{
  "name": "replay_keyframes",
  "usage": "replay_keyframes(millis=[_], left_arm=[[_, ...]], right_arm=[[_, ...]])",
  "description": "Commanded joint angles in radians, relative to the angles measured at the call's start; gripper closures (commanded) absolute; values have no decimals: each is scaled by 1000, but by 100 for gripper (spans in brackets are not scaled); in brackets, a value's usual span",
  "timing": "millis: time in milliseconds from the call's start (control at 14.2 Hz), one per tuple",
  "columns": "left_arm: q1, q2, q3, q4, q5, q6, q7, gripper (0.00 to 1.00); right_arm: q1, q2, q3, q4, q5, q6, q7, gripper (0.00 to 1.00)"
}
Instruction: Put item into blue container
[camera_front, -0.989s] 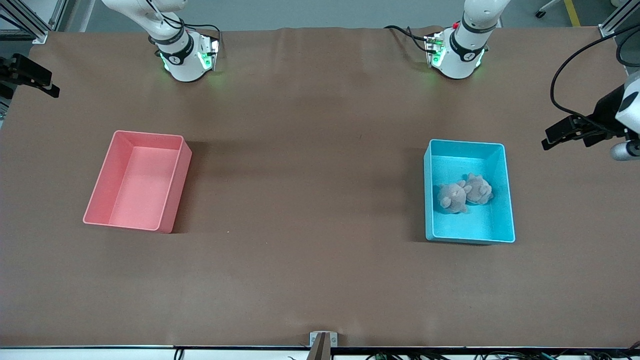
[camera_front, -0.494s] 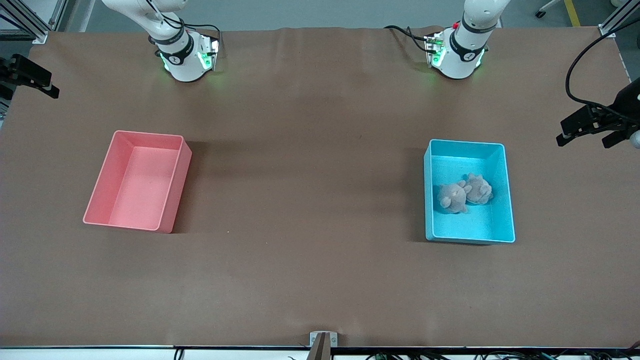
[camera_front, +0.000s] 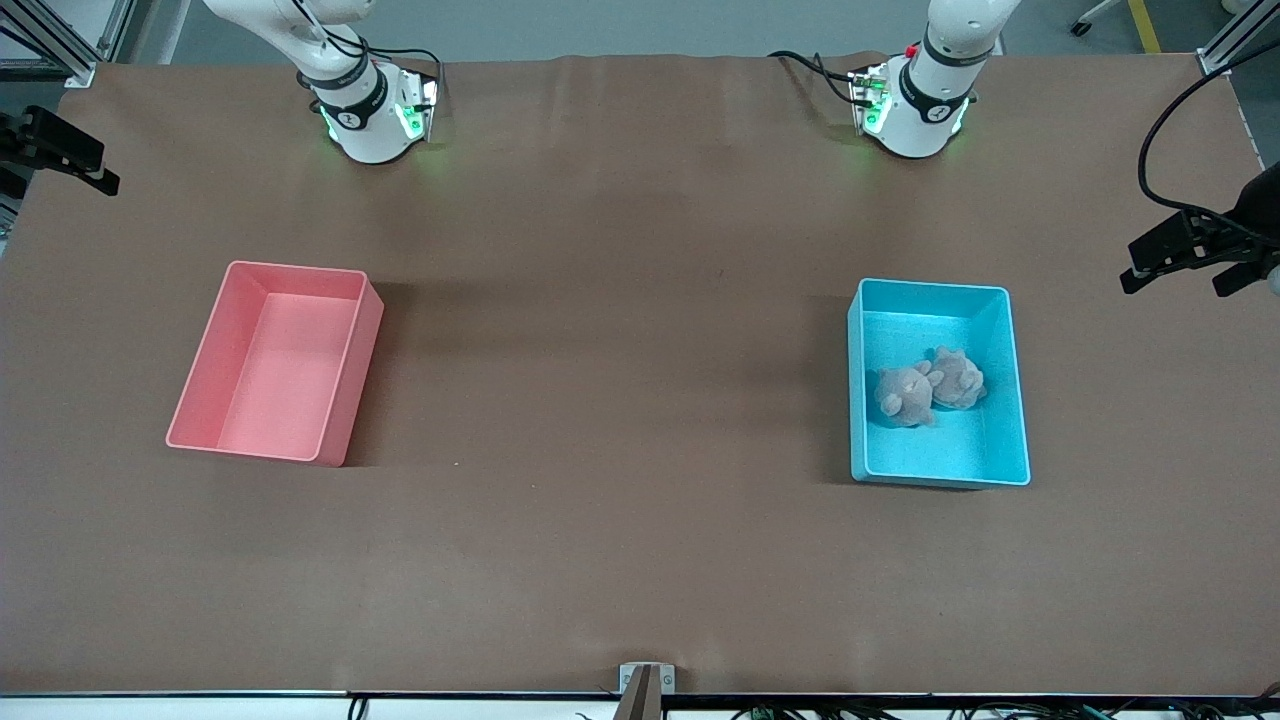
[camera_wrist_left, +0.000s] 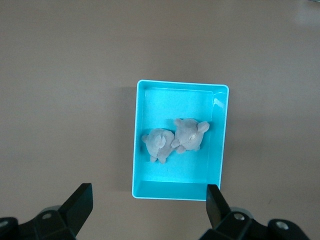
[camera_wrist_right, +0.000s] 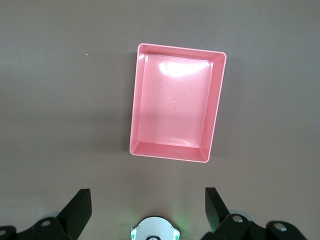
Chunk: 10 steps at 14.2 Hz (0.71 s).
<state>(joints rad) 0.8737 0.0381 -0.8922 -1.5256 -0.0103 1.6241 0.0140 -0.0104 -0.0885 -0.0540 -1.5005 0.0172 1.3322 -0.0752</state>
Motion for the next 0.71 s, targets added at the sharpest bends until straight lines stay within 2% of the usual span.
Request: replay_keyframes(millis=[0,353,424,494,636], left_arm=[[-1,6,-2,16,23,-16,15,0],[-45,20,42,16,24,-16,17,0],[-92,20,86,16,24,-16,17,0],[-172,17,164,18,23,-16,17,0],[-396,13,380,28,23,-18,17,0]], right_arm=[[4,-25,0,-23,3,1,-8,0],[4,-25,0,-24,3,-1,-8,0],[3,-25,0,-24,3,-1,-8,0],[3,-23,0,-24,4,-2,-8,0],[3,-23,0,-24,4,-4,-6,0]])
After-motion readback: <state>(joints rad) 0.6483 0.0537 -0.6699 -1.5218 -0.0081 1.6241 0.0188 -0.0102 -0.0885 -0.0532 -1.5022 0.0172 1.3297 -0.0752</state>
